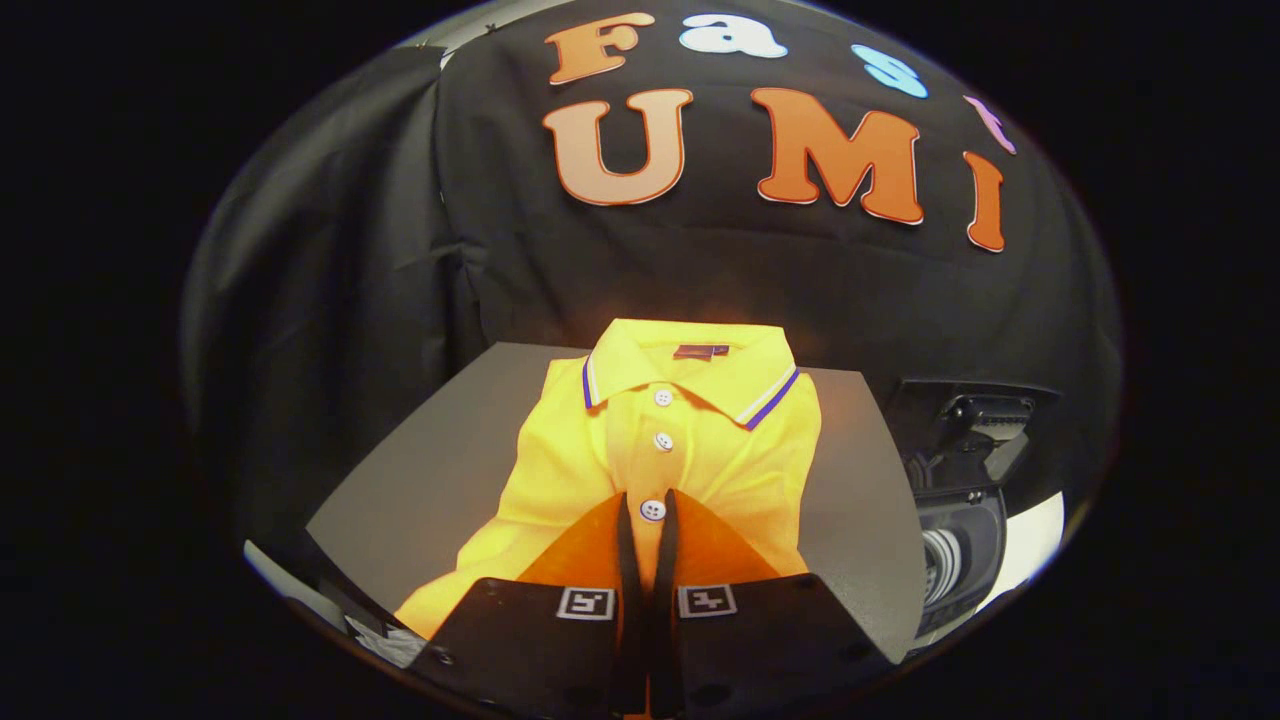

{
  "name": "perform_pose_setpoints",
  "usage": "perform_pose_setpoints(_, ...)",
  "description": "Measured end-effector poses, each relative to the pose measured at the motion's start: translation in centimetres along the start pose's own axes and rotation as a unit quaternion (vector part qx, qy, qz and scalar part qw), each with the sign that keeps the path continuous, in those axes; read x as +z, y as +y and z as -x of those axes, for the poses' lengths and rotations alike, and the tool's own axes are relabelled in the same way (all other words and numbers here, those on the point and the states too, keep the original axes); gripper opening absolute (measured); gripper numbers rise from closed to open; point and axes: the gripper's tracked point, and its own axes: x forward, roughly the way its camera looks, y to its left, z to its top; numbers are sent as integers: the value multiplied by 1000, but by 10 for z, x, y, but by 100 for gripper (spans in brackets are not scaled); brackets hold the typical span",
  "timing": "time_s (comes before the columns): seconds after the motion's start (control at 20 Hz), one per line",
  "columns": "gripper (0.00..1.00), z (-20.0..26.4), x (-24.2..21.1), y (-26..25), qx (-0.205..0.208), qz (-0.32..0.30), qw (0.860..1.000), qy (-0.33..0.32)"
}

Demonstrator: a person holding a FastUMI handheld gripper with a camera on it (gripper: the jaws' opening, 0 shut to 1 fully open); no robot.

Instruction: Put the clothes into the washing machine and then close the washing machine lid.

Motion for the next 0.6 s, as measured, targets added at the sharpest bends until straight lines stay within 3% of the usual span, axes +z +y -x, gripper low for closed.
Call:
perform_pose_setpoints(0.15, 9, 13, 23, -2, 41, -71, 993, -84)
perform_pose_setpoints(0.35, 9, 62, 75, -13, 58, -68, 977, -194)
perform_pose_setpoints(0.6, 9, 94, 85, -11, 71, -60, 969, -227)
